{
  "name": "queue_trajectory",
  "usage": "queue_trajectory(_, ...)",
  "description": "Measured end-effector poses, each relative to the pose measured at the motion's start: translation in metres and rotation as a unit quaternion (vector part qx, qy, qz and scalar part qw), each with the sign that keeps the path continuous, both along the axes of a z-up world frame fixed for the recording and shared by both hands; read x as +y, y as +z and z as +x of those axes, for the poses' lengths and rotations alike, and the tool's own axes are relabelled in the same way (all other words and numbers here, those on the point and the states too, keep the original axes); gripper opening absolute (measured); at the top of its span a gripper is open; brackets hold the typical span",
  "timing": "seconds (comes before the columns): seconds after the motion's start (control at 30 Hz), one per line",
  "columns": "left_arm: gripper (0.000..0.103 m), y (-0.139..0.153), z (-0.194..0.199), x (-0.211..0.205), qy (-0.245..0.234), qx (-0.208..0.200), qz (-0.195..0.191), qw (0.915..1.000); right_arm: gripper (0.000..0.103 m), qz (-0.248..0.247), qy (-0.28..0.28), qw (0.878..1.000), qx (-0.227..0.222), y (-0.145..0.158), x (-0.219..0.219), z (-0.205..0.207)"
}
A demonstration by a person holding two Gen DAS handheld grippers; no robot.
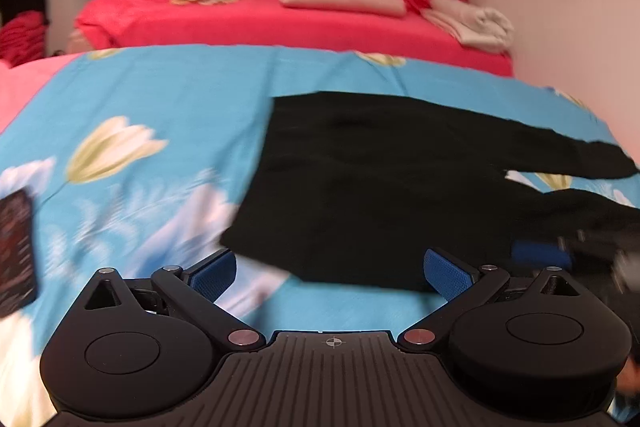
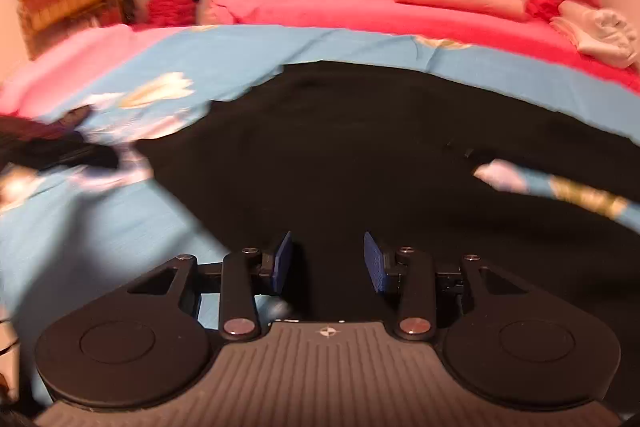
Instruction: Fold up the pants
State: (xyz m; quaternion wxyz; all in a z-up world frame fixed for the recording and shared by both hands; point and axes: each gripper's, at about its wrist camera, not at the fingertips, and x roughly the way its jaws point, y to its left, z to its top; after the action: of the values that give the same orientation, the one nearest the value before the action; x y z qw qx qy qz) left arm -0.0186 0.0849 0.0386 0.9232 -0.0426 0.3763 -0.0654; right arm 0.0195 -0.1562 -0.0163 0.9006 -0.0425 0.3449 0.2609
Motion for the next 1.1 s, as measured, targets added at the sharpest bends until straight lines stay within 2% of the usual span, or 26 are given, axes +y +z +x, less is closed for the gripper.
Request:
queue_trajectory(0.07,0.103,-0.005,0.024,-0.015,-0.017,0.015,-0.005,0.9997,0.046,0.028,0.026,0.999,0.033,0.004,-0.010,-0.014)
queue_trajectory(0.13,0.103,-0.015,0.047,-0.028,-0.031,0.030,-0.004,0.9991,0.045,0.029,0.002,0.999,0.016,0.012,-0.026,-0.028)
queue_trajectory(0.23,0.103,-0.041,0.072,-0.040,-0.021,0.073,0.018,0.9969,0.056,0.015,-0.076,0.997,-0.027,0.022,-0.063,-0.046)
queue_trajectory(0.3,0.103,-0.049,0.070,-0.045,-0.018,0.060,0.042,0.9972,0.066,-0.006,-0.137,0.989,-0.050,0.026,-0.089,-0.050)
queue_trajectory(0.43,0.103,-0.053,0.065,-0.046,-0.014,0.045,0.047,0.9978,0.066,-0.068,-0.254,0.962,-0.071,0.015,-0.132,-0.042)
queue_trajectory(0.47,0.103,-0.053,0.065,-0.046,-0.013,0.046,0.045,0.9978,0.056,-0.088,-0.271,0.957,-0.057,0.007,-0.141,-0.036)
queue_trajectory(0.5,0.103,-0.053,0.065,-0.046,-0.013,0.047,0.046,0.9978,0.052,-0.101,-0.277,0.955,-0.042,-0.002,-0.146,-0.032)
queue_trajectory(0.53,0.103,-0.053,0.065,-0.046,-0.013,0.047,0.047,0.9977,0.044,-0.084,-0.272,0.957,-0.046,-0.003,-0.153,-0.037)
queue_trajectory(0.6,0.103,-0.054,0.065,-0.046,-0.014,0.047,0.048,0.9977,0.007,-0.060,-0.268,0.961,-0.018,0.002,-0.159,-0.044)
queue_trajectory(0.7,0.103,-0.052,0.065,-0.046,-0.015,0.046,0.047,0.9977,0.006,-0.056,-0.274,0.960,0.011,0.013,-0.157,-0.057)
queue_trajectory(0.77,0.103,-0.052,0.064,-0.044,-0.016,0.045,0.046,0.9978,0.006,-0.056,-0.261,0.963,0.021,0.022,-0.157,-0.072)
queue_trajectory(0.83,0.103,-0.052,0.064,-0.043,-0.016,0.045,0.046,0.9978,0.006,-0.047,-0.262,0.964,0.013,0.031,-0.160,-0.077)
queue_trajectory(0.87,0.103,-0.052,0.064,-0.043,-0.016,0.045,0.046,0.9978,0.014,-0.041,-0.266,0.963,-0.004,0.034,-0.163,-0.078)
queue_trajectory(0.9,0.103,-0.052,0.064,-0.043,-0.015,0.046,0.046,0.9978,0.041,-0.042,-0.276,0.960,-0.019,0.036,-0.164,-0.076)
queue_trajectory(0.97,0.103,-0.052,0.063,-0.043,-0.013,0.045,0.047,0.9978,0.074,-0.050,-0.298,0.952,-0.042,0.037,-0.167,-0.064)
queue_trajectory(1.07,0.103,-0.053,0.062,-0.043,-0.011,0.043,0.047,0.9979,0.070,-0.066,-0.301,0.950,-0.060,0.028,-0.166,-0.045)
queue_trajectory(1.1,0.103,-0.052,0.062,-0.043,-0.012,0.042,0.047,0.9979,0.052,-0.079,-0.304,0.948,-0.059,0.022,-0.165,-0.037)
